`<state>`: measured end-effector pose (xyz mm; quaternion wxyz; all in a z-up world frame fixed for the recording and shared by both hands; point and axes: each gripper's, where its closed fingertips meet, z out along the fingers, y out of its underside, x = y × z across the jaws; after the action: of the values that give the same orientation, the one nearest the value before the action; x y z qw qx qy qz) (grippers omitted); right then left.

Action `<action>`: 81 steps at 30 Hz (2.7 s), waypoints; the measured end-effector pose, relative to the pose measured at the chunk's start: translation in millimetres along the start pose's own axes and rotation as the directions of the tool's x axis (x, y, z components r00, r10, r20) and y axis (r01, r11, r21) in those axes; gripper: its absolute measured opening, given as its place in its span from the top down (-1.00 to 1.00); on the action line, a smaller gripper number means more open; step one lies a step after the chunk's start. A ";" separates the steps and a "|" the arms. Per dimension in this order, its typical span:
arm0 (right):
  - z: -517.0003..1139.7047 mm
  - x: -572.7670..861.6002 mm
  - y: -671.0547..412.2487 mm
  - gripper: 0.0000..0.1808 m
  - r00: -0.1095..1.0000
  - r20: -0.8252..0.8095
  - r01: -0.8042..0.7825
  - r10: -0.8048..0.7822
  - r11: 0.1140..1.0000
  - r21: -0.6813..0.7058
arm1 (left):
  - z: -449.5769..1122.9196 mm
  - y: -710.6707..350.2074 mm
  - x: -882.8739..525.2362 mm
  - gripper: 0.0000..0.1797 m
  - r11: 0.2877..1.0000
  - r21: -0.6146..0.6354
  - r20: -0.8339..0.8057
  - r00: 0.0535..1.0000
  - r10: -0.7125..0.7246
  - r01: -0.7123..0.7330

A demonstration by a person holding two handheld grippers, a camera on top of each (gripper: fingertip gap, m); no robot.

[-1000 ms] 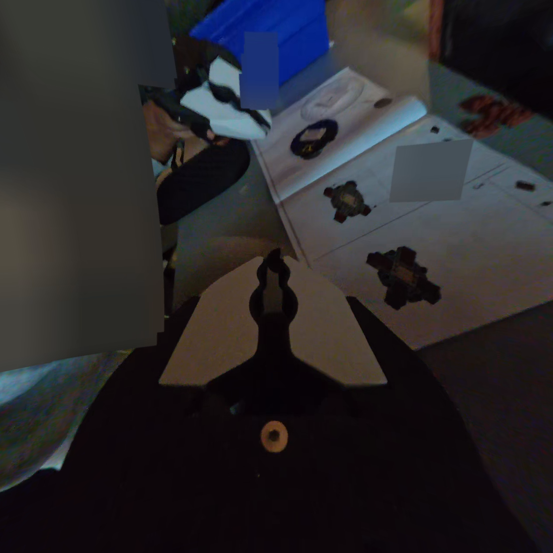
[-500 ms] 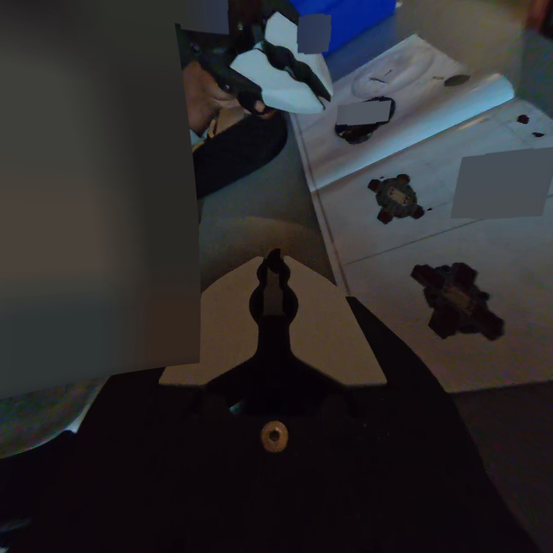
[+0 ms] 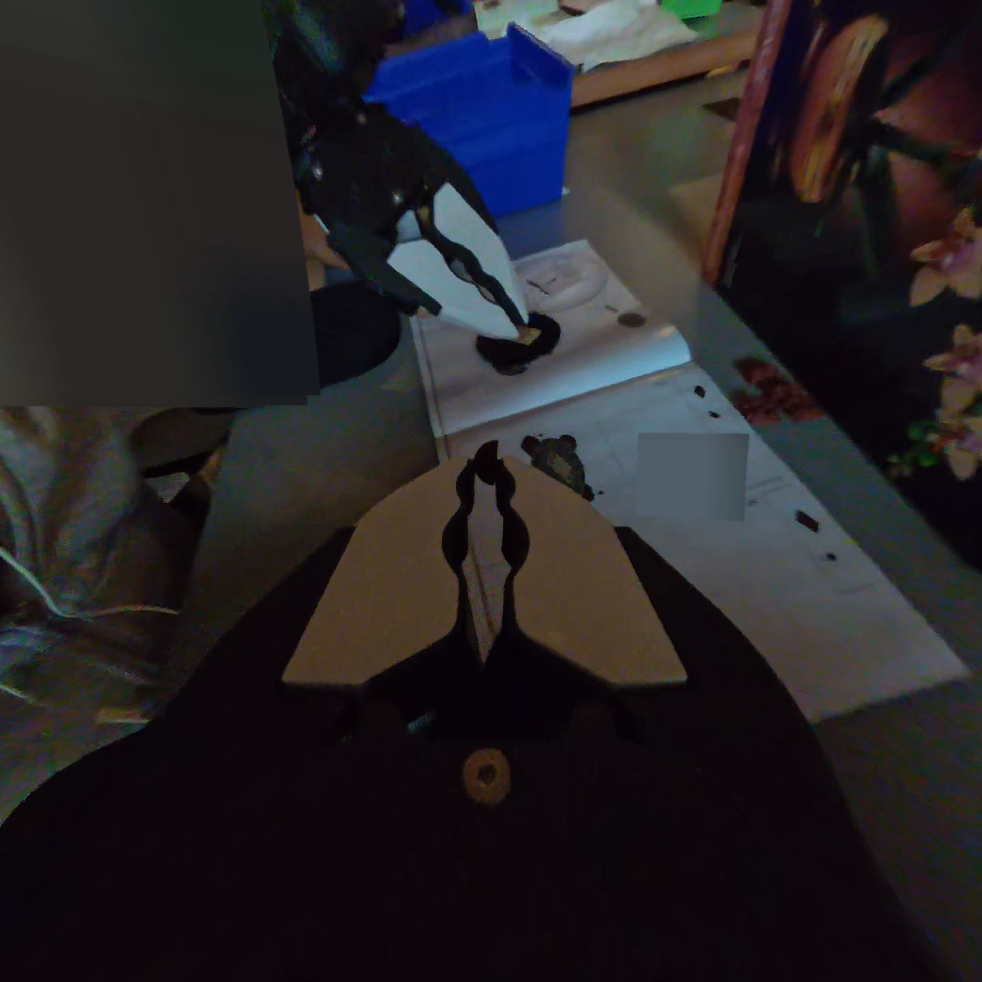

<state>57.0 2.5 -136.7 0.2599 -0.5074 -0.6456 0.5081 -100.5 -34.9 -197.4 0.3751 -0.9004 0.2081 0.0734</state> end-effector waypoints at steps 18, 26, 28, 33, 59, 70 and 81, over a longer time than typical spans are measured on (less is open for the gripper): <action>28.9 -14.2 8.3 0.93 0.993 0.059 -0.099 0.106 0.989 -0.108 | -7.9 26.9 6.2 0.97 0.998 -0.031 -0.051 0.997 -0.055 0.053; 6.3 83.2 5.8 0.93 0.968 -0.242 -0.023 -0.072 0.930 -0.368 | -22.7 -19.4 -14.0 0.72 0.977 0.164 0.006 0.990 -0.143 0.140; 10.2 92.1 5.7 0.93 0.964 -0.245 -0.009 -0.100 0.913 -0.408 | -17.0 -22.4 -18.9 0.72 0.967 0.197 0.015 0.986 -0.169 0.163; 4.5 125.3 23.4 0.93 0.924 -0.306 0.014 -0.230 0.818 -0.574 | -10.0 -25.0 -21.9 0.72 0.946 0.257 -0.016 0.979 -0.202 0.199; -2.1 168.3 55.7 0.84 0.921 -0.332 -0.096 -0.204 0.707 -0.701 | 4.2 -13.6 -14.4 0.69 0.965 0.207 -0.018 0.987 -0.159 0.159; -8.7 150.3 29.4 0.70 0.932 -0.339 -0.080 -0.131 0.836 -0.543 | 3.5 -13.4 -13.4 0.67 0.969 0.198 -0.023 0.989 -0.146 0.147; 4.5 138.0 54.6 0.20 0.970 -0.242 -0.167 0.032 0.809 -0.563 | 3.3 -13.2 -15.1 0.67 0.967 0.200 -0.020 0.988 -0.156 0.157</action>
<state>26.2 125.9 -213.3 0.1362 -0.6488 -0.7089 0.2407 -108.5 -19.3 -186.8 0.4684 -0.8715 0.1436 0.0201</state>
